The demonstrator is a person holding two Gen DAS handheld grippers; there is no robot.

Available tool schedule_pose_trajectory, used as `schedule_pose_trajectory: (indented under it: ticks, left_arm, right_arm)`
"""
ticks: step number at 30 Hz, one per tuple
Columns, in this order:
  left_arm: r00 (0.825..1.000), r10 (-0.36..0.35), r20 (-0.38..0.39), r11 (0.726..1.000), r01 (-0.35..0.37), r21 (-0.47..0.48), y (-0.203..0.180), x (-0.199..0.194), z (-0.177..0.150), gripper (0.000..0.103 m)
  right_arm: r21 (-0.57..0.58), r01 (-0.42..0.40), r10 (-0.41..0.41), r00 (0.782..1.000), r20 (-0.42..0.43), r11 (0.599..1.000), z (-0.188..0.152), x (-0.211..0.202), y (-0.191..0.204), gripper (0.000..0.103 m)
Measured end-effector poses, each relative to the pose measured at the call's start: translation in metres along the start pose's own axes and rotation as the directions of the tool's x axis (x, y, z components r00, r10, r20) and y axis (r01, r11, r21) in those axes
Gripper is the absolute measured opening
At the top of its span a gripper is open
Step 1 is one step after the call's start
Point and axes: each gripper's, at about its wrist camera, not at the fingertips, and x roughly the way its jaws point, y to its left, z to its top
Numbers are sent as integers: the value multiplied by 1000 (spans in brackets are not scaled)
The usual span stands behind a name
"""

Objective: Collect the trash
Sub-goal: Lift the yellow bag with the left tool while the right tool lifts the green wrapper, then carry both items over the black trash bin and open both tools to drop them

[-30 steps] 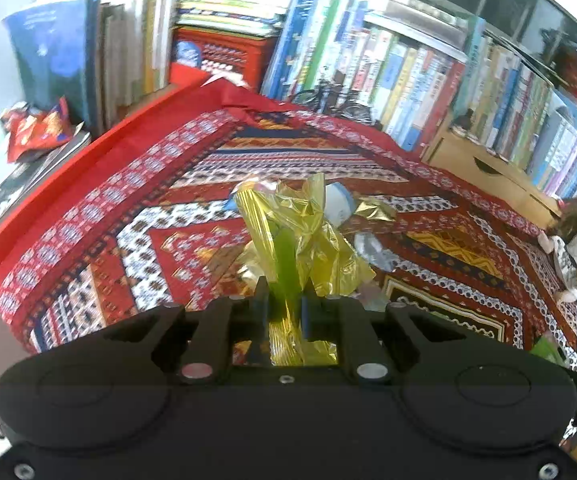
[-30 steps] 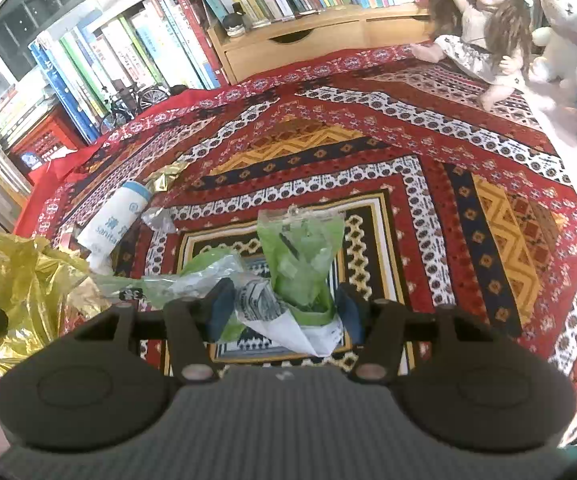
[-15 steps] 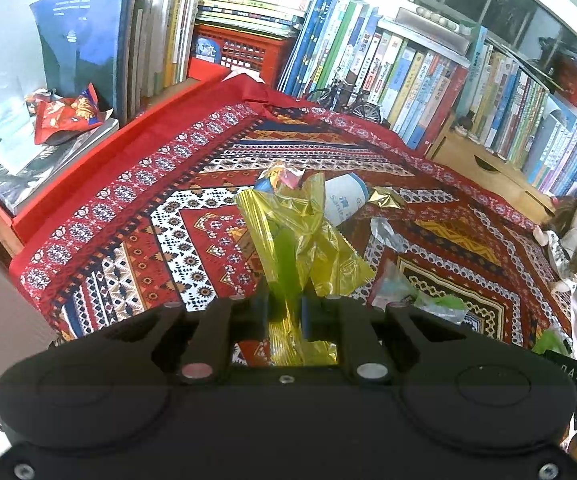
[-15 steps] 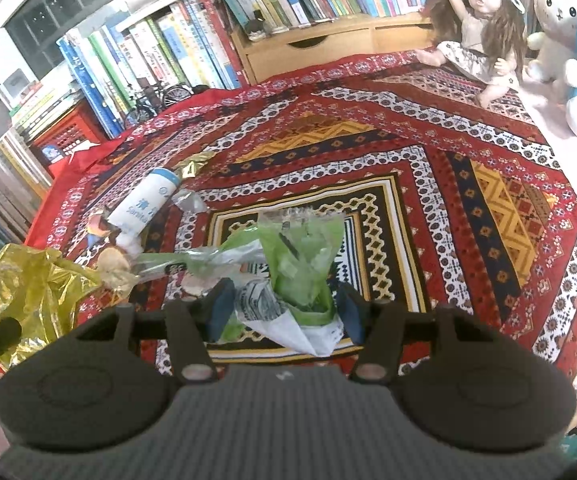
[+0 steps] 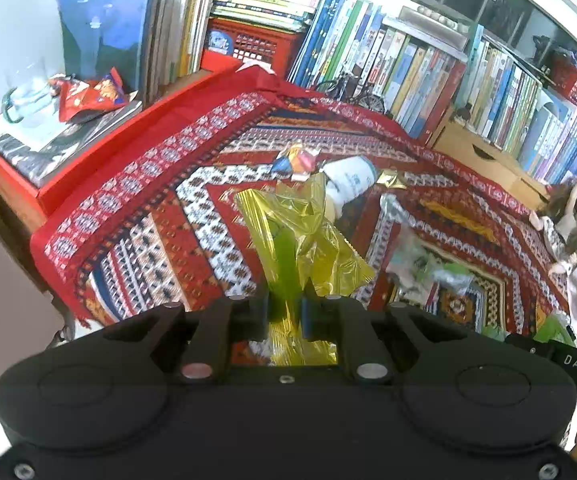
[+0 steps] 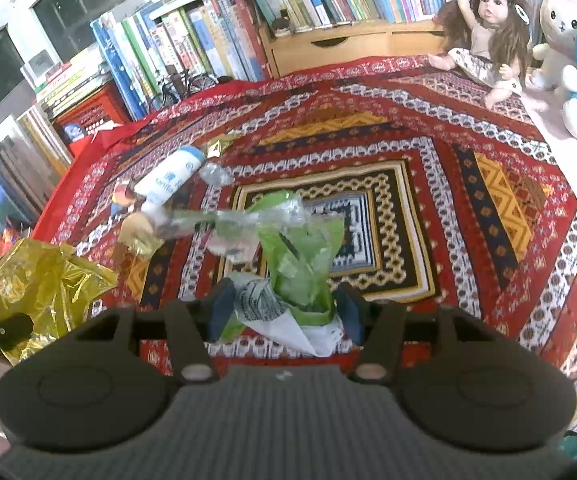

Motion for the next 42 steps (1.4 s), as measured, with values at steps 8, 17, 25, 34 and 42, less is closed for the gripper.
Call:
schedule_pose_trajectory:
  ticks: [8,17,25,34,42]
  left_arm:
    - [999,15,-36,1000,-15,2,25,-13,-37,14]
    - [993,36,-111,999,-33,21,52,-21,-86,14]
    - [976,61,-210,998,-54,40,66,-12,-127,14]
    - [955,72,-287,997,-64,38,72,9,-154,16]
    - [942,81,-325,997,-73,39,67,21,-158,40]
  right_arm:
    - [-30,-15,13,999,-38,999,-35,-8,11,60]
    - [-131,-67,52,992,-115,989,-88,-9,25,60]
    - [-234,-99,56,981,-184,967,-128,-9,35,60]
    - [-333,-128,55,973,-223,934,-153,-2,47,60]
    - [-381,-151,58,968,-246,912,-158,3,52,60]
